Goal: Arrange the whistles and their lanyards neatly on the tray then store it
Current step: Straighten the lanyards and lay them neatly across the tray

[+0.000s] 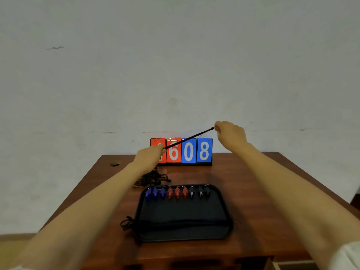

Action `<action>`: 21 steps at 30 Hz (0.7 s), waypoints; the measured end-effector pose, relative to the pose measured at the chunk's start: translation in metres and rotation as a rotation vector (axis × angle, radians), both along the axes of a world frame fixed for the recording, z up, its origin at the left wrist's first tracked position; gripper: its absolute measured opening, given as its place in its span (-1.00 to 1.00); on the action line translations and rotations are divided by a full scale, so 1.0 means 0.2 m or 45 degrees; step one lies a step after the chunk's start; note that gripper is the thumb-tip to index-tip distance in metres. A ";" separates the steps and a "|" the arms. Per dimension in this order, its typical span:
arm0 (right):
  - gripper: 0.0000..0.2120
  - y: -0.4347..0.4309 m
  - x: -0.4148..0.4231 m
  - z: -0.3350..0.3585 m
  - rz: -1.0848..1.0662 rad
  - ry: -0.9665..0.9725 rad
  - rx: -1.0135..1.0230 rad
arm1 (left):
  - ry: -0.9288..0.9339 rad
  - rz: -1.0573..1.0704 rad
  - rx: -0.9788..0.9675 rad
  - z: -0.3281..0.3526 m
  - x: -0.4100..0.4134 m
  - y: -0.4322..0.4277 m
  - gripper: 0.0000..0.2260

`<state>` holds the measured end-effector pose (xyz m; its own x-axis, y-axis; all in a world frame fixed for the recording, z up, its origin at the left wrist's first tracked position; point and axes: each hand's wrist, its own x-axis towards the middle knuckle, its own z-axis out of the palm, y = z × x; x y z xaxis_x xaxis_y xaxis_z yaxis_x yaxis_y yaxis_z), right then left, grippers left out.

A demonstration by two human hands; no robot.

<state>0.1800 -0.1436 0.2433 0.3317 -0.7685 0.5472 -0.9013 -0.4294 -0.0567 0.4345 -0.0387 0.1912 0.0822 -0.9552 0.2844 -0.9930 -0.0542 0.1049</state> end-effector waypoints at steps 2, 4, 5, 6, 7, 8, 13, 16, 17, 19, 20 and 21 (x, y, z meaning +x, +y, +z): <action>-0.79 -0.01 -0.06 -0.07 -0.022 0.020 0.045 | -0.023 0.040 0.022 -0.04 0.05 0.04 -0.75; -0.78 0.00 -0.11 -0.14 -0.023 0.019 0.100 | -0.012 0.065 0.056 -0.08 0.08 0.08 -0.74; -0.77 0.00 -0.13 -0.18 -0.015 0.012 0.130 | 0.014 0.080 0.082 -0.10 0.08 0.10 -0.74; -0.77 0.01 -0.15 -0.23 -0.007 0.006 0.156 | 0.018 0.090 0.104 -0.12 0.08 0.12 -0.74; -0.76 0.01 -0.17 -0.28 0.000 0.008 0.182 | 0.043 0.094 0.123 -0.15 0.08 0.14 -0.75; -0.76 0.02 -0.19 -0.33 0.010 0.022 0.210 | 0.109 0.095 0.147 -0.17 0.09 0.15 -0.77; -0.76 0.08 -0.27 -0.56 0.032 0.228 0.294 | -0.078 0.030 0.274 -0.28 0.11 0.23 -0.74; -0.76 0.11 -0.29 -0.69 0.030 0.342 0.367 | -0.245 -0.029 0.460 -0.40 0.15 0.25 -0.80; -0.73 0.13 -0.30 -0.73 0.033 0.354 0.406 | -0.265 -0.046 0.488 -0.44 0.17 0.26 -0.79; -0.74 0.17 -0.31 -0.79 0.037 0.353 0.488 | -0.229 -0.092 0.521 -0.49 0.19 0.26 -0.77; -0.77 0.19 -0.32 -0.81 0.031 0.339 0.527 | -0.214 -0.117 0.549 -0.51 0.19 0.27 -0.75; -0.81 0.21 -0.33 -0.83 0.022 0.318 0.564 | -0.174 -0.153 0.568 -0.53 0.20 0.28 -0.74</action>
